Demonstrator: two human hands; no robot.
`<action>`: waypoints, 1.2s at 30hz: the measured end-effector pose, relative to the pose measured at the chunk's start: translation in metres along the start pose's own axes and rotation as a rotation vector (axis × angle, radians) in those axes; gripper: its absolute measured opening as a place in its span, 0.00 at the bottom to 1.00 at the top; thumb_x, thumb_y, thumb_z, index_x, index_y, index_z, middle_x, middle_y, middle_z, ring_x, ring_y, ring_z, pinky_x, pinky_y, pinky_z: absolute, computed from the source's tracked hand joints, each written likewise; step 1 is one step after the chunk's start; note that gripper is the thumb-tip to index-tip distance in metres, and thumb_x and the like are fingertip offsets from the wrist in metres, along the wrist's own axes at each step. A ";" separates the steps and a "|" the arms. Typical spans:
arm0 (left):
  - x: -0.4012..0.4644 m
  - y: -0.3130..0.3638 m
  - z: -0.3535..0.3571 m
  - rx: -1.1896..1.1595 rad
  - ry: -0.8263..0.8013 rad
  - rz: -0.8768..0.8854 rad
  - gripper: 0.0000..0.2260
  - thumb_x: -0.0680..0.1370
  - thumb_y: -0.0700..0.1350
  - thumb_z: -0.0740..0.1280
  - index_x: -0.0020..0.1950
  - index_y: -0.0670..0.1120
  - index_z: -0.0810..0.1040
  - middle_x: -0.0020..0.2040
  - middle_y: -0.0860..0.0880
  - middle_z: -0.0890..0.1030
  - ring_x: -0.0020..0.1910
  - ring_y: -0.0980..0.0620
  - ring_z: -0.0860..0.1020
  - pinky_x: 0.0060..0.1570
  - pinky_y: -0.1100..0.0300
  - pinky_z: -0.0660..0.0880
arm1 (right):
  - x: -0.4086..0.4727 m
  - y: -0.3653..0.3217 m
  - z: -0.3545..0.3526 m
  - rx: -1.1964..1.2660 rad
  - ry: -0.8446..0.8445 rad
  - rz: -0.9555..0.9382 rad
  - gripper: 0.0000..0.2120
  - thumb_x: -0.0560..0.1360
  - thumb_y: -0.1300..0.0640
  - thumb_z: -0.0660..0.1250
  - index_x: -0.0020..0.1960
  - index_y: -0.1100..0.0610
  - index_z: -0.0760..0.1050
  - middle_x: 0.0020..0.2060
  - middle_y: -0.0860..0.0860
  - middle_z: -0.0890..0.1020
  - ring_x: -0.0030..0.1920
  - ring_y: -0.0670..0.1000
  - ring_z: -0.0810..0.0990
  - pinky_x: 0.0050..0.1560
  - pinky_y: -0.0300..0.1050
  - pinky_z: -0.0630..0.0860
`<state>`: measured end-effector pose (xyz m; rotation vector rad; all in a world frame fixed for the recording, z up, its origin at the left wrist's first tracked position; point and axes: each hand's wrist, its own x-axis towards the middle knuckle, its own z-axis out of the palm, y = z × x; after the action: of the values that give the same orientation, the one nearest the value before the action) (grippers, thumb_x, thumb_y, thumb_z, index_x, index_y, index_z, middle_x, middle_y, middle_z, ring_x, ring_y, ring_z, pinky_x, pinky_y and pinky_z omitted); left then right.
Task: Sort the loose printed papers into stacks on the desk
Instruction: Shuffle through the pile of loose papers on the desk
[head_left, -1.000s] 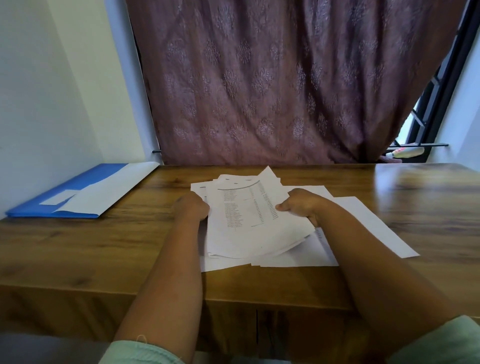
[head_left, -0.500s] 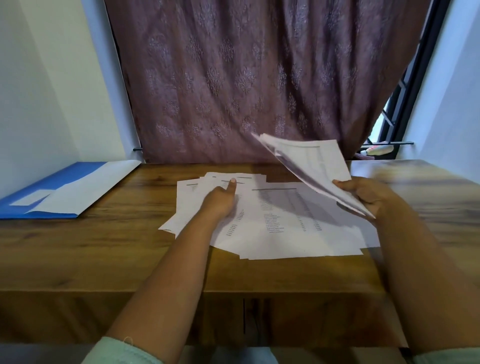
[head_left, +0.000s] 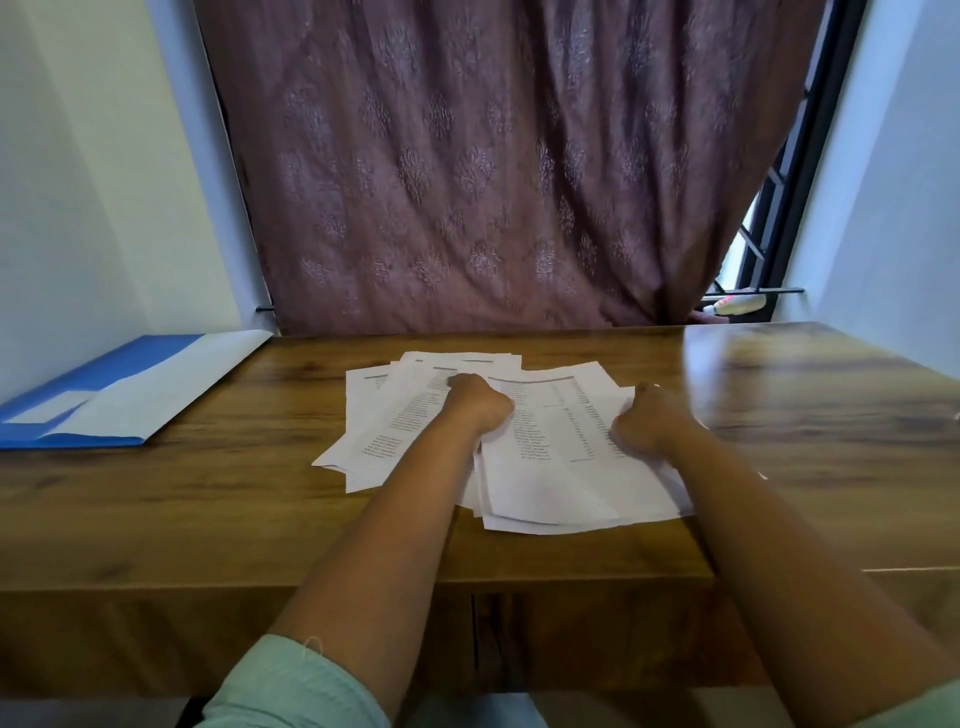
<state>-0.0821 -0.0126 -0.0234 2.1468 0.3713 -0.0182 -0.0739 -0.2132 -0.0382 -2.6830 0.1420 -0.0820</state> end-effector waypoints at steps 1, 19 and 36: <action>0.002 0.001 0.001 -0.041 -0.014 -0.010 0.33 0.77 0.46 0.70 0.77 0.41 0.59 0.72 0.44 0.71 0.65 0.41 0.74 0.55 0.55 0.77 | 0.002 0.003 0.000 0.056 0.006 0.019 0.20 0.77 0.58 0.64 0.67 0.63 0.68 0.62 0.59 0.75 0.59 0.58 0.75 0.59 0.48 0.74; 0.010 -0.002 -0.006 -0.383 -0.088 0.015 0.36 0.75 0.33 0.70 0.76 0.47 0.53 0.67 0.44 0.71 0.48 0.47 0.76 0.38 0.56 0.76 | 0.023 0.023 0.013 0.581 -0.031 0.011 0.22 0.72 0.53 0.73 0.64 0.55 0.75 0.52 0.50 0.81 0.50 0.51 0.80 0.43 0.42 0.76; -0.031 0.008 -0.018 -0.526 -0.227 0.488 0.15 0.84 0.53 0.57 0.62 0.46 0.75 0.55 0.44 0.83 0.51 0.47 0.82 0.53 0.52 0.78 | -0.007 0.044 -0.032 1.463 -0.118 0.025 0.22 0.79 0.60 0.63 0.72 0.63 0.67 0.36 0.53 0.86 0.32 0.49 0.84 0.29 0.41 0.79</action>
<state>-0.1122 -0.0097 -0.0020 1.6393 -0.2635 0.1025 -0.0874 -0.2653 -0.0290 -1.2205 0.0368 -0.0032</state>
